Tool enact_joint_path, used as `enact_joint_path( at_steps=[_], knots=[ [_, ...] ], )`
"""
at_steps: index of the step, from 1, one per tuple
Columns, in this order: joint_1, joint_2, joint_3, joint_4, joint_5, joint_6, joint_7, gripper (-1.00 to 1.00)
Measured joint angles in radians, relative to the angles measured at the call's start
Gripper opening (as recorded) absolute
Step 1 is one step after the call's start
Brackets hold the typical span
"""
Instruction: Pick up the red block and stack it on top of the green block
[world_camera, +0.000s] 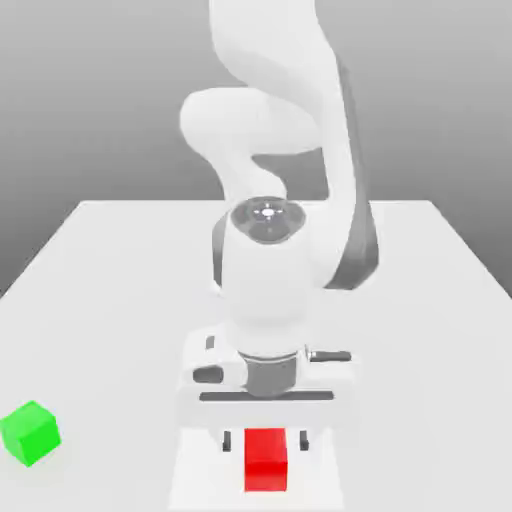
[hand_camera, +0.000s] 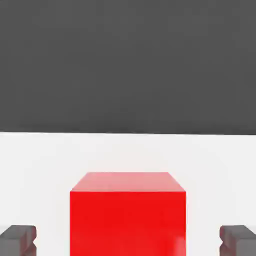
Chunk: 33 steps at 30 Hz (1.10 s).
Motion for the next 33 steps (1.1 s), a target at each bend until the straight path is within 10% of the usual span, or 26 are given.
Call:
enact_joint_path(
  at_steps=[12, 33],
  knots=[
    [-0.011, -0.168, -0.002, -0.023, 0.009, -0.146, 0.019, -1.0],
    [-0.158, -0.176, -0.303, 0.073, 0.11, -0.261, 0.738, -1.0]
  ],
)
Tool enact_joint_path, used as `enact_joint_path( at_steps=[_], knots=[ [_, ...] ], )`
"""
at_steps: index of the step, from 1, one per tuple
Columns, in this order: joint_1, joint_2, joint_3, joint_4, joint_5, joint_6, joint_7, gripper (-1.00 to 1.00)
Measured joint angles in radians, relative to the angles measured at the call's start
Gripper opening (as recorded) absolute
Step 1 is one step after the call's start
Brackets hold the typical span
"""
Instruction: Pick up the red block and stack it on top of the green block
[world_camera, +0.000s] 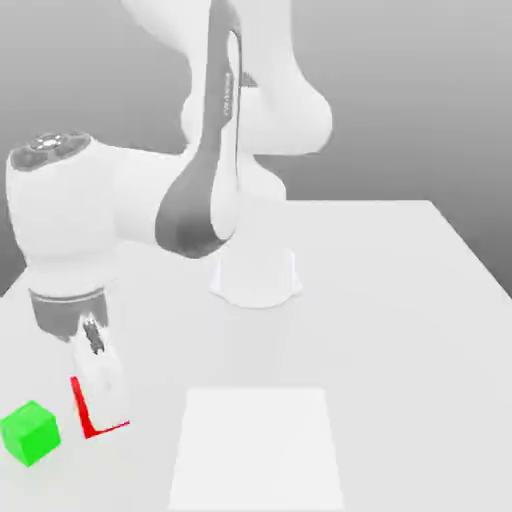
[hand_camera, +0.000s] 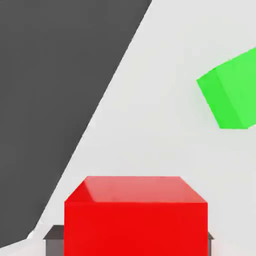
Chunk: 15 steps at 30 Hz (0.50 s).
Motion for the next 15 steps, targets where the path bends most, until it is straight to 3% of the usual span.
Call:
enact_joint_path(
  at_steps=[8, 12, 13, 15],
  knots=[
    [-0.065, 0.016, -0.108, 0.037, 0.034, -0.027, 0.271, -1.0],
    [-0.113, 0.14, -0.058, 0.05, 0.135, 0.075, 0.223, -1.0],
    [-0.123, 0.164, -0.044, 0.051, 0.155, 0.096, 0.21, 1.0],
    [-0.123, 0.164, -0.044, 0.051, 0.155, 0.096, 0.21, 1.0]
  ],
)
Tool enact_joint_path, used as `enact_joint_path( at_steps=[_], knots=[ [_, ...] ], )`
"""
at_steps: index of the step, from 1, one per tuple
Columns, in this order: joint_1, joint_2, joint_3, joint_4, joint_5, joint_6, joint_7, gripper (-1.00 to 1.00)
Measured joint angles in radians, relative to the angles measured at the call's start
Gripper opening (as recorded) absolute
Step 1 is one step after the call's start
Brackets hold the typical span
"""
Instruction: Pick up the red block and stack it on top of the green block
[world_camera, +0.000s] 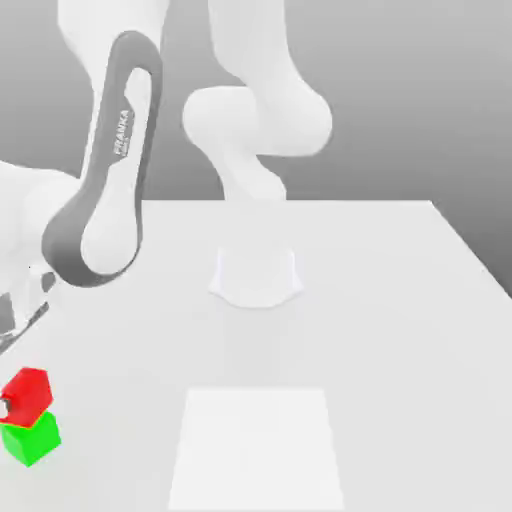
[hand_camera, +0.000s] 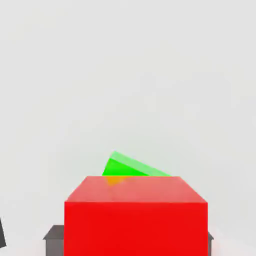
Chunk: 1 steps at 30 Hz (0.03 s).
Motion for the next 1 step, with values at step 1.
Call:
enact_joint_path(
  at_steps=[1],
  knots=[
    [0.0, 0.0, 0.0, 0.0, 0.0, 0.0, 0.0, 1.0]
  ],
)
